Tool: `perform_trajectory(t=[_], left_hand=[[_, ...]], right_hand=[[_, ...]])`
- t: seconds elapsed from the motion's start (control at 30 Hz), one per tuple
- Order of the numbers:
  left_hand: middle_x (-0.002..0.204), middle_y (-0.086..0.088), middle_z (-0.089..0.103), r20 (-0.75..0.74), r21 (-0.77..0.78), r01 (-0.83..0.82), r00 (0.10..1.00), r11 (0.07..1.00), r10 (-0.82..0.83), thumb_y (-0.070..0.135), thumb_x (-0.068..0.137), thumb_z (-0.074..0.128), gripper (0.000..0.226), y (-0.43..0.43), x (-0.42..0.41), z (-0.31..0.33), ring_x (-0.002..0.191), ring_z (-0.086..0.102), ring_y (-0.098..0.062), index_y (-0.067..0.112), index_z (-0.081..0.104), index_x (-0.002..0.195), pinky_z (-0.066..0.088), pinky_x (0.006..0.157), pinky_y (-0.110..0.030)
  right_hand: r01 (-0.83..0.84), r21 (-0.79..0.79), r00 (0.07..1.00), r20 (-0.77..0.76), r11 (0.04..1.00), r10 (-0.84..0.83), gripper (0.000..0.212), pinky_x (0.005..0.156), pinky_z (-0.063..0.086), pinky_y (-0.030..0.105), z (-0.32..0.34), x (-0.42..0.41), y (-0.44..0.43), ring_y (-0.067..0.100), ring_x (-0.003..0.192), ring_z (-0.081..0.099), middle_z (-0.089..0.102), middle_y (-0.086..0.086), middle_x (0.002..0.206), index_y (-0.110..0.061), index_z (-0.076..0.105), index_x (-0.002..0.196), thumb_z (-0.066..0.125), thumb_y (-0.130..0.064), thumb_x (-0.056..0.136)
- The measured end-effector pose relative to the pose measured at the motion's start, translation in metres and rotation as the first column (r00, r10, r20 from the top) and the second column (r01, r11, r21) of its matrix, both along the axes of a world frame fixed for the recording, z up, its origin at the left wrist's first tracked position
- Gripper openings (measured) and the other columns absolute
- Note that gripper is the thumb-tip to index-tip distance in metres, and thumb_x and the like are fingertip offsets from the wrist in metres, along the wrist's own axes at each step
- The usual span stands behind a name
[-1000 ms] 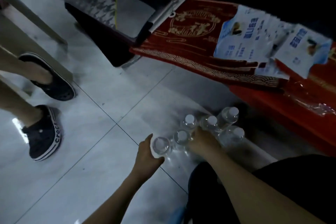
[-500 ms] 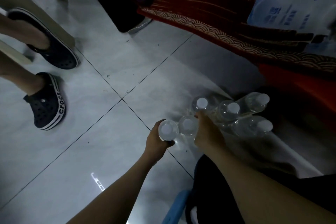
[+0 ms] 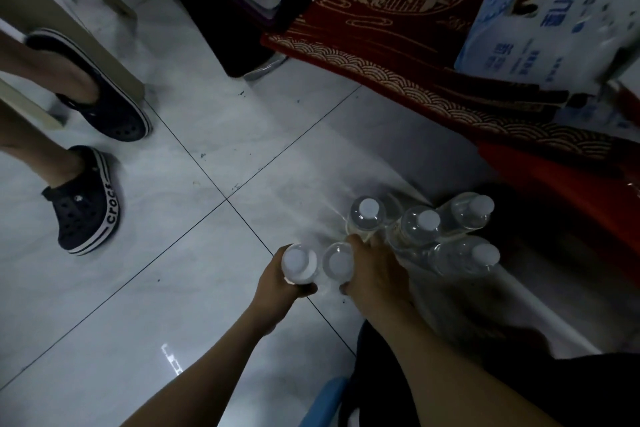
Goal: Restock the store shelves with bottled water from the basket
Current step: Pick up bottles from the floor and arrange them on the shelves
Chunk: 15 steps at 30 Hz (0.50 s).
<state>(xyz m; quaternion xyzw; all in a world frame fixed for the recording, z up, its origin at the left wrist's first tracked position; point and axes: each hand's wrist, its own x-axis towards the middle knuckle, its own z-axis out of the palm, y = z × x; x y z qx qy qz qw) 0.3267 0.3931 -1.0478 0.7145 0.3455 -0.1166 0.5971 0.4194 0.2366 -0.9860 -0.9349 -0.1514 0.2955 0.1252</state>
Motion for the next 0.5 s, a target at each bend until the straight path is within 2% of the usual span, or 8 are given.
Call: perform_trajectory(t=[0.07, 0.13, 0.2, 0.27, 0.37, 0.43, 0.5], left_hand=[[0.111, 0.0, 0.069, 0.01, -0.097, -0.013, 1.0, 0.995, 0.014, 0.012, 0.059, 0.084, 0.067, 0.007, -0.004, 0.011, 0.106, 0.065, -0.025, 0.026, 0.059, 0.119, 0.06, 0.083, -0.04], [0.109, -0.004, 0.072, 0.02, -0.153, 0.007, 1.0, 0.988, -0.004, 0.013, 0.059, 0.085, 0.065, 0.017, -0.006, 0.028, 0.105, 0.067, -0.028, 0.02, 0.06, 0.119, 0.059, 0.083, -0.036], [0.109, -0.007, 0.073, 0.039, -0.185, 0.018, 0.999, 0.983, -0.011, 0.015, 0.06, 0.085, 0.062, 0.027, -0.01, 0.049, 0.105, 0.066, -0.031, 0.015, 0.062, 0.118, 0.058, 0.085, -0.037], [0.113, -0.007, 0.072, 0.07, -0.205, 0.013, 0.998, 0.979, 0.002, 0.024, 0.061, 0.086, 0.063, 0.036, -0.016, 0.071, 0.109, 0.065, -0.031, 0.017, 0.063, 0.12, 0.055, 0.093, -0.044], [0.126, -0.006, 0.067, 0.141, -0.27, 0.015, 0.99, 0.963, 0.024, 0.039, 0.065, 0.083, 0.067, 0.044, -0.021, 0.114, 0.116, 0.063, -0.03, 0.024, 0.06, 0.127, 0.048, 0.099, -0.058], [0.13, -0.014, 0.063, 0.202, -0.36, 0.007, 0.977, 0.933, 0.071, 0.041, 0.062, 0.087, 0.078, 0.049, -0.021, 0.145, 0.117, 0.062, -0.038, 0.019, 0.057, 0.131, 0.044, 0.098, -0.065], [0.13, -0.02, 0.062, 0.26, -0.409, 0.01, 0.96, 0.912, 0.106, 0.047, 0.057, 0.09, 0.09, 0.051, -0.017, 0.181, 0.116, 0.061, -0.041, 0.014, 0.055, 0.132, 0.044, 0.098, -0.067]], right_hand=[[-0.048, 0.006, 0.999, 0.019, 0.999, 0.048, 0.072, 0.093, 0.048, 0.035, 0.008, 0.001, 0.002, 0.024, 0.129, 0.042, 0.036, 0.004, 0.141, -0.023, 0.044, 0.136, 0.08, -0.035, 0.076], [-0.05, 0.084, 0.998, -0.039, 0.995, 0.053, 0.074, 0.09, 0.047, 0.028, 0.019, 0.005, 0.005, 0.023, 0.125, 0.045, 0.039, 0.006, 0.137, -0.013, 0.044, 0.135, 0.08, -0.035, 0.074], [0.02, 0.228, 0.987, -0.16, 0.974, 0.017, 0.066, 0.074, 0.042, 0.015, 0.035, 0.009, 0.007, 0.02, 0.111, 0.055, 0.051, 0.002, 0.121, -0.014, 0.044, 0.123, 0.082, -0.029, 0.071], [0.107, 0.362, 0.972, -0.235, 0.926, -0.021, 0.064, 0.065, 0.039, 0.012, 0.058, 0.012, 0.009, 0.015, 0.101, 0.059, 0.055, -0.005, 0.109, -0.021, 0.043, 0.114, 0.084, -0.03, 0.066], [0.226, 0.53, 0.951, -0.3, 0.818, -0.068, 0.07, 0.081, 0.055, 0.028, 0.102, 0.015, 0.016, 0.01, 0.102, 0.063, 0.064, -0.011, 0.113, -0.029, 0.052, 0.117, 0.084, -0.049, 0.058], [0.29, 0.627, 0.937, -0.339, 0.723, -0.081, 0.064, 0.088, 0.057, 0.041, 0.133, 0.015, 0.021, 0.009, 0.101, 0.067, 0.069, -0.011, 0.11, -0.037, 0.058, 0.114, 0.08, -0.056, 0.056], [0.34, 0.705, 0.924, -0.373, 0.622, -0.082, 0.052, 0.09, 0.055, 0.046, 0.165, 0.013, 0.022, 0.011, 0.098, 0.07, 0.073, -0.011, 0.105, -0.047, 0.06, 0.109, 0.077, -0.06, 0.062]])
